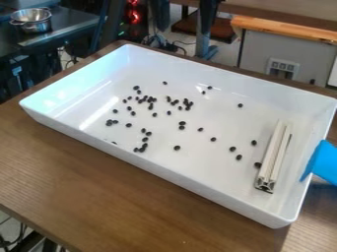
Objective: Sweep into pile
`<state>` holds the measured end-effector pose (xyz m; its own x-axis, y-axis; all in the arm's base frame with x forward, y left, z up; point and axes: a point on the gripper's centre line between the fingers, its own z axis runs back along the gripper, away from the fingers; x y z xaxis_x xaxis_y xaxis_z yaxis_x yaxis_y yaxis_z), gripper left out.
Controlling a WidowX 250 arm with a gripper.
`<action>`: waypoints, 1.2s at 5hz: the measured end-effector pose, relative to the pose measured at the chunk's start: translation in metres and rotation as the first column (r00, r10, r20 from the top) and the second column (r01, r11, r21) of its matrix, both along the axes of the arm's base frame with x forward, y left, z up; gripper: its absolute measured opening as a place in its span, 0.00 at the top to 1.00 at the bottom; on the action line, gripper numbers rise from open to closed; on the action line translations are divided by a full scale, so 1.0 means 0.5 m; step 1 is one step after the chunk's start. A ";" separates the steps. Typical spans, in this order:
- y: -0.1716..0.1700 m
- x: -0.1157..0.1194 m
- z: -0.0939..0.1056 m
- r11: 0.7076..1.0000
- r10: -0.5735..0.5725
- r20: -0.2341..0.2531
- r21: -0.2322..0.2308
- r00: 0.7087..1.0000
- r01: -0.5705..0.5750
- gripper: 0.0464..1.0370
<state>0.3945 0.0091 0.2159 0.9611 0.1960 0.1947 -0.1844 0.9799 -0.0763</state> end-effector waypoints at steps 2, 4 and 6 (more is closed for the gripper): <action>-0.019 0.011 -0.036 1.000 -0.003 -0.026 0.002 1.000 0.003 0.04; -0.076 0.011 -0.072 1.000 -0.009 -0.024 -0.021 1.000 0.009 0.04; -0.146 -0.010 -0.099 0.999 0.029 -0.068 -0.017 0.997 -0.030 0.04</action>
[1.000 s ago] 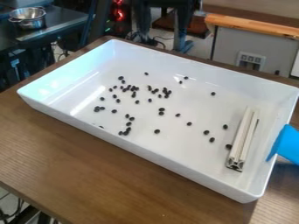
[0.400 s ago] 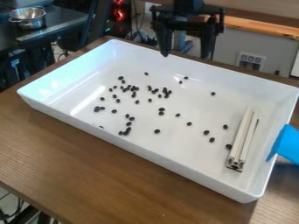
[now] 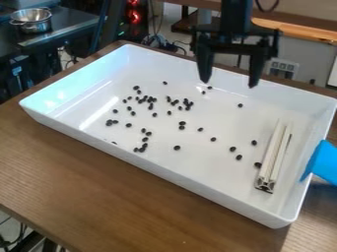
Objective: Sweep into pile
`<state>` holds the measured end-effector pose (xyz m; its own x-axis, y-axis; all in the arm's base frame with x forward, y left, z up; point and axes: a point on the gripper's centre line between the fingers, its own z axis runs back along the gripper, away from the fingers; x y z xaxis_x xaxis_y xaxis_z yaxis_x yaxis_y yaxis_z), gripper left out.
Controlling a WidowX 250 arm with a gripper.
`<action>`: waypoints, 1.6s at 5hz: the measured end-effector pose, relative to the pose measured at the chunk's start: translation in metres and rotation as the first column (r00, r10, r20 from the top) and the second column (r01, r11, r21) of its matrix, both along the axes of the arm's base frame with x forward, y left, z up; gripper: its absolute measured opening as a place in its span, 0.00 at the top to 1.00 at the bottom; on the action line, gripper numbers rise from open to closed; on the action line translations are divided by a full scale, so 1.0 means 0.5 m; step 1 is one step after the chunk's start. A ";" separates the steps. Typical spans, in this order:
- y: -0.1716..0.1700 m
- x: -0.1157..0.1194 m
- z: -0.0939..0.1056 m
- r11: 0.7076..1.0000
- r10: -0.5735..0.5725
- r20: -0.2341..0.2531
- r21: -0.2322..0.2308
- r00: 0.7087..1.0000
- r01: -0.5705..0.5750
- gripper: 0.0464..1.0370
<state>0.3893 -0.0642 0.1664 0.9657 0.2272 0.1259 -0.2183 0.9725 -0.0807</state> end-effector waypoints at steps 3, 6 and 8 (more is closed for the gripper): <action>-0.095 -0.033 -0.055 0.999 0.005 -0.003 0.054 1.000 -0.005 0.04; -0.148 -0.028 -0.107 0.995 0.060 0.015 0.073 0.998 -0.061 0.04; -0.165 -0.017 -0.140 0.995 0.053 0.023 0.082 0.998 -0.055 0.06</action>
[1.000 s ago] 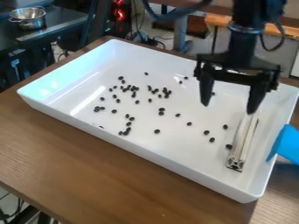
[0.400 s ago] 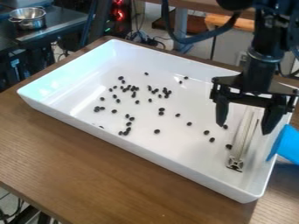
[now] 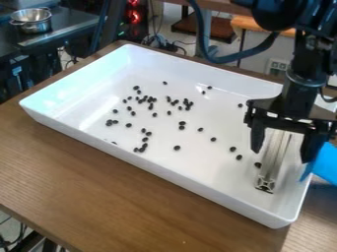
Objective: Sweep into pile
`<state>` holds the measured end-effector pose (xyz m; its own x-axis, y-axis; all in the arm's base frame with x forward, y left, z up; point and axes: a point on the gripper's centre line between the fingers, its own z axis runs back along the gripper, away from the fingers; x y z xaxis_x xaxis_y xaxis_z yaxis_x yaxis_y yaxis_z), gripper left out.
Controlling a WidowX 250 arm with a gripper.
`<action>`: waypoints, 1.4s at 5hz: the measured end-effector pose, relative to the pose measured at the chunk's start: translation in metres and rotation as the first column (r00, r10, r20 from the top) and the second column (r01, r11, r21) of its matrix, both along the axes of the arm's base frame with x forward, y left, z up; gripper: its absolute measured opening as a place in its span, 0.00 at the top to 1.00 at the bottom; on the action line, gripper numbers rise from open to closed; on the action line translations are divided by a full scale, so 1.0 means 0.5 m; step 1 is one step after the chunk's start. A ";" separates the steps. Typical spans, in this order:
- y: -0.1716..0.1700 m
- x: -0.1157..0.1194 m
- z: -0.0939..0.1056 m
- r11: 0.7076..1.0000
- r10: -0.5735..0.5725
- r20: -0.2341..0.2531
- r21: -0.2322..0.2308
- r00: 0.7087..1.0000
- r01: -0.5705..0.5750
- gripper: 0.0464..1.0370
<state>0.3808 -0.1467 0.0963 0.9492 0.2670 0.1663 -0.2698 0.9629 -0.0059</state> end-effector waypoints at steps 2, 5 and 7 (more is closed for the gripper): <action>0.006 0.000 -0.006 1.000 -0.014 -0.020 -0.005 1.000 0.014 0.54; 0.056 0.009 -0.012 0.998 -0.058 0.007 -0.003 0.998 0.058 0.70; 0.148 0.017 -0.016 0.994 -0.105 0.016 0.032 0.994 0.104 0.70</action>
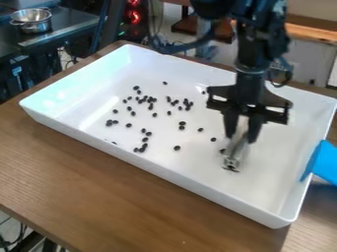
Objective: Sweep into pile
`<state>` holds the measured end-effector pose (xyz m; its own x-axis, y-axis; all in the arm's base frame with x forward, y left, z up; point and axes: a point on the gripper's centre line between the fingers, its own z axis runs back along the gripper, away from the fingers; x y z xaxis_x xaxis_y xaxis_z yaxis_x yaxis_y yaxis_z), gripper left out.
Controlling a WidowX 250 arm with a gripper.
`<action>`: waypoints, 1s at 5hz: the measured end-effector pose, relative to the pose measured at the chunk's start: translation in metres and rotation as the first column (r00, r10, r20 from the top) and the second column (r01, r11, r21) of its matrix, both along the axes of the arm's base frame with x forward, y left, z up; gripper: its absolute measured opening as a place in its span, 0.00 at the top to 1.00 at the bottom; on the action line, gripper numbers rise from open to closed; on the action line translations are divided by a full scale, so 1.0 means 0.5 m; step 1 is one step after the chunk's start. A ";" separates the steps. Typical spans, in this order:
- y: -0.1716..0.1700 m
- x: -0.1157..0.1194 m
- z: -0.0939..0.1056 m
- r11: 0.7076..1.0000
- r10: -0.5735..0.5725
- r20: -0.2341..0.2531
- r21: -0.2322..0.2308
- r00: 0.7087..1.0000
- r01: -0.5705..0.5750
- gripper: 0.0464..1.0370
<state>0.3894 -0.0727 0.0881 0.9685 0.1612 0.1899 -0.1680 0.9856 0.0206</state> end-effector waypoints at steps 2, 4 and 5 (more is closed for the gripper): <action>0.106 0.019 0.005 0.998 -0.048 -0.055 0.048 0.997 0.051 0.70; 0.218 0.016 0.003 0.990 -0.091 -0.091 0.096 0.992 0.100 0.70; 0.268 -0.007 0.003 0.985 -0.126 -0.091 0.110 0.988 0.135 0.70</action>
